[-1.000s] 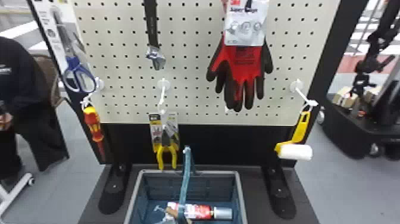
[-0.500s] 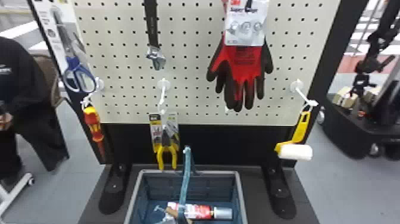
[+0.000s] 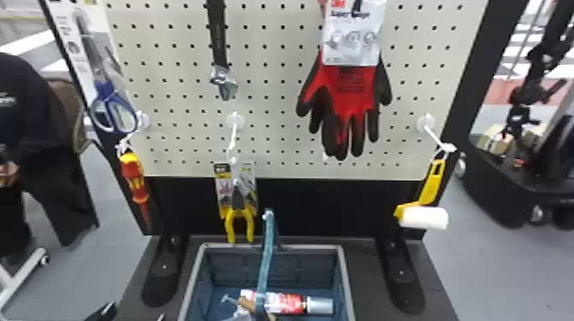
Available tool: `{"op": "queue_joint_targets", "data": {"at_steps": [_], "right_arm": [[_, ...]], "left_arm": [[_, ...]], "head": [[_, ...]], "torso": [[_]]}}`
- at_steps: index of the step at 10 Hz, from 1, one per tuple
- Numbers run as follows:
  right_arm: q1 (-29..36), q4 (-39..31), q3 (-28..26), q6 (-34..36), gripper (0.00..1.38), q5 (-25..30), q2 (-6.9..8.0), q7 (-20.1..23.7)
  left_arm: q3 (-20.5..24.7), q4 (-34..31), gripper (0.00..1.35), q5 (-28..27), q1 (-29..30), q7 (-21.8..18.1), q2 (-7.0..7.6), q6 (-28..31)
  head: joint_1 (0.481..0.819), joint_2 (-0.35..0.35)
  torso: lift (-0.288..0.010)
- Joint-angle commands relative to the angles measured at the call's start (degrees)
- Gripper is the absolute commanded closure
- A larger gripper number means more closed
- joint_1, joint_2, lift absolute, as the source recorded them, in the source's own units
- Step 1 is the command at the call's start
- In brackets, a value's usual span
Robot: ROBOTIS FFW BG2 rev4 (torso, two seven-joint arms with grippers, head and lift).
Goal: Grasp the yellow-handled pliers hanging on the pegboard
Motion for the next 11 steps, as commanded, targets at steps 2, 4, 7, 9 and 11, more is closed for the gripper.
{"op": "queue_joint_targets", "data": {"at_steps": [2,4,7,9,11], "right_arm": [[-0.5,0.5,0.0,0.0,0.26,0.0,0.09,0.6],[-0.6,0.7,0.1,0.0,0.26,0.0,0.17,0.9],[-1.4,1.3,0.1,0.1,0.26,0.3,0.35,1.6],[-2.2,2.3,0.1,0.1,0.26,0.4,0.70,2.3],[-2.6,2.9,0.1,0.1,0.26,0.6,1.23,2.9]], "left_arm": [[1.5,5.1,0.40,-1.0,-9.4,-3.9,0.59,3.1],[2.7,11.5,0.40,1.0,-17.0,-8.6,0.94,4.7],[0.4,21.2,0.40,1.1,-31.5,-17.2,3.49,8.0],[-3.2,26.8,0.39,2.7,-39.3,-20.9,5.25,9.9],[-8.8,34.2,0.37,6.8,-46.8,-24.9,7.71,12.1]], "head": [[0.549,0.000],[0.549,0.000],[0.549,0.000],[0.549,0.000],[0.549,0.000]], "torso": [[-0.100],[-0.100],[-0.100],[-0.100],[-0.100]]}}
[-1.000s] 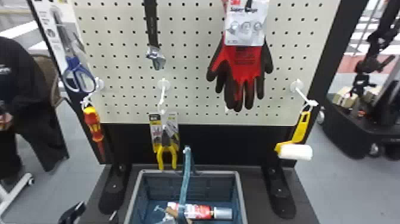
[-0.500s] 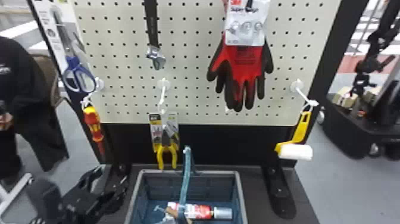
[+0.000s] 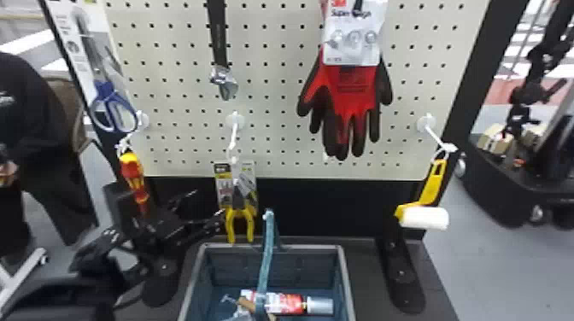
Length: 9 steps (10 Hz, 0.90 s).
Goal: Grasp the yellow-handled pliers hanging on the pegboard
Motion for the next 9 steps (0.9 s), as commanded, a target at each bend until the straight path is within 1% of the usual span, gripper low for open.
{"op": "queue_joint_targets", "data": {"at_steps": [1,2,3,4,5,6,7,8,9], "right_arm": [[-0.8,0.7,0.0,0.0,0.26,0.2,0.25,0.6],[-1.2,1.0,0.0,0.0,0.26,0.3,0.51,0.8],[-1.2,1.1,0.0,0.1,0.26,0.5,0.69,0.9],[-1.4,1.3,0.0,0.3,0.26,0.6,0.69,1.1],[-1.7,1.6,0.0,0.3,0.26,0.6,0.78,1.3],[-1.7,1.6,0.0,0.3,0.26,0.7,0.87,1.3],[-1.7,1.6,0.0,0.3,0.26,0.7,0.87,1.3],[-1.7,1.6,0.0,0.3,0.26,0.6,0.87,1.3],[-1.8,1.7,0.0,0.3,0.26,0.7,0.87,1.3]], "left_arm": [[-4.4,5.9,0.36,4.0,-6.1,-2.9,1.80,1.7],[-5.5,7.2,0.34,3.6,-9.1,-6.1,2.33,2.9],[-6.2,7.8,0.33,2.0,-12.4,-8.9,2.95,4.2],[-6.9,9.5,0.32,1.8,-15.3,-12.3,3.39,5.9],[-7.1,10.7,0.33,2.1,-16.4,-14.9,3.91,7.3],[-7.0,12.1,0.60,2.4,-16.6,-15.9,4.09,8.9],[-7.0,13.7,0.96,3.4,-16.2,-16.5,4.09,10.2],[-7.1,13.7,1.10,1.6,-16.2,-16.7,4.09,9.1],[-7.4,13.7,1.21,0.1,-16.6,-16.7,4.35,4.6]], "head": [[0.549,0.000],[0.549,0.000],[0.549,0.000],[0.549,0.000],[0.549,0.000],[0.549,0.000],[0.549,0.000],[0.549,0.000],[0.549,0.000]], "torso": [[-0.100],[-0.100],[-0.100],[-0.100],[-0.100],[-0.100],[-0.100],[-0.100],[-0.100]]}}
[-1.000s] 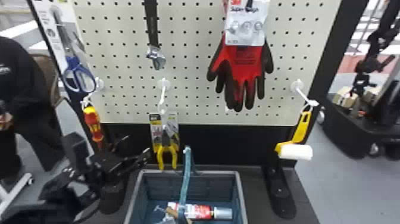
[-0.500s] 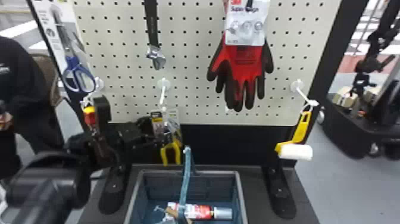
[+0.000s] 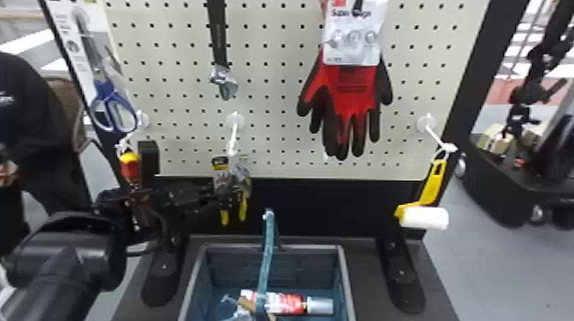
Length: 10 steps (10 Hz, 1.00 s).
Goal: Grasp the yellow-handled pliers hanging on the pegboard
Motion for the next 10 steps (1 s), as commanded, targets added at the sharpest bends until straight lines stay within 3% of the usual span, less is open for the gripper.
{"op": "queue_joint_targets", "data": {"at_steps": [1,3,10], "right_arm": [[-0.2,0.1,0.0,0.0,0.26,0.1,0.00,0.0],[-0.2,0.3,0.0,0.0,0.26,0.0,0.00,0.0],[-0.2,0.4,0.0,0.0,0.26,-0.1,0.00,0.0]], "left_arm": [[-0.3,0.6,1.21,0.5,-0.4,0.6,0.23,-5.1],[-0.9,2.6,1.21,3.6,-0.4,1.1,0.41,-8.8],[-1.8,2.7,1.21,4.1,-0.4,1.1,0.41,-8.1]], "head": [[0.549,0.000],[0.549,0.000],[0.549,0.000]], "torso": [[-0.100],[-0.100],[-0.100]]}}
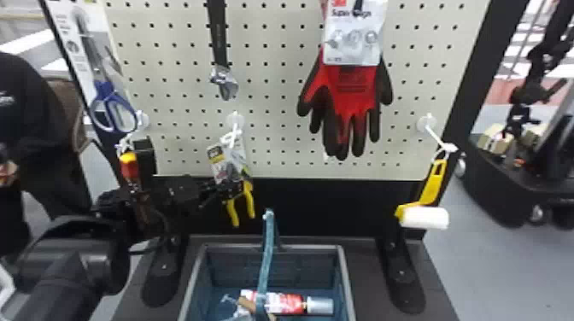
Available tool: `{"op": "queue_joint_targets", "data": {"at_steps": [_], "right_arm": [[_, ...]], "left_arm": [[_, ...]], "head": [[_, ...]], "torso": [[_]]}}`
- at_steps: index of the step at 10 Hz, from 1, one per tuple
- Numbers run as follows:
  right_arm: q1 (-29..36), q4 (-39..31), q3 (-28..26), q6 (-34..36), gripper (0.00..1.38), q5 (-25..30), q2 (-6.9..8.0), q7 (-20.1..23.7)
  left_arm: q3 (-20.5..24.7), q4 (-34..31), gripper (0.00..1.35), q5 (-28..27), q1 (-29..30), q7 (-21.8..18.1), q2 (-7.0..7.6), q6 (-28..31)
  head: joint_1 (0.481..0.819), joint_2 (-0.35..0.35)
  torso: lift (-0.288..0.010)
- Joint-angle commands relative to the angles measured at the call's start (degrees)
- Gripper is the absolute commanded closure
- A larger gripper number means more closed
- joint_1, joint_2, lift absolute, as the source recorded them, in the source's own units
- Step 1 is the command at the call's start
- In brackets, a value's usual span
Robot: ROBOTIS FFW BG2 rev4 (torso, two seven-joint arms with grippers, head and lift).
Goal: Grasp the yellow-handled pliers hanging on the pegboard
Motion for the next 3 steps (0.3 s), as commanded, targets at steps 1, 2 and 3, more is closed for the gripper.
{"op": "queue_joint_targets", "data": {"at_steps": [1,2,3], "right_arm": [[0.0,0.0,0.0,0.0,0.26,0.0,-0.06,0.0],[0.0,0.0,0.0,0.0,0.26,0.0,0.03,0.0],[0.0,0.0,0.0,0.0,0.26,0.1,0.03,0.0]], "left_arm": [[-0.2,0.0,1.21,0.1,0.0,0.0,0.05,0.1],[-0.2,0.0,1.21,0.2,0.1,0.0,0.14,0.1],[-0.4,0.0,1.21,0.3,0.1,-0.1,0.14,0.2]], "head": [[0.549,0.000],[0.549,0.000],[0.549,0.000]], "torso": [[-0.100],[-0.100],[-0.100]]}}
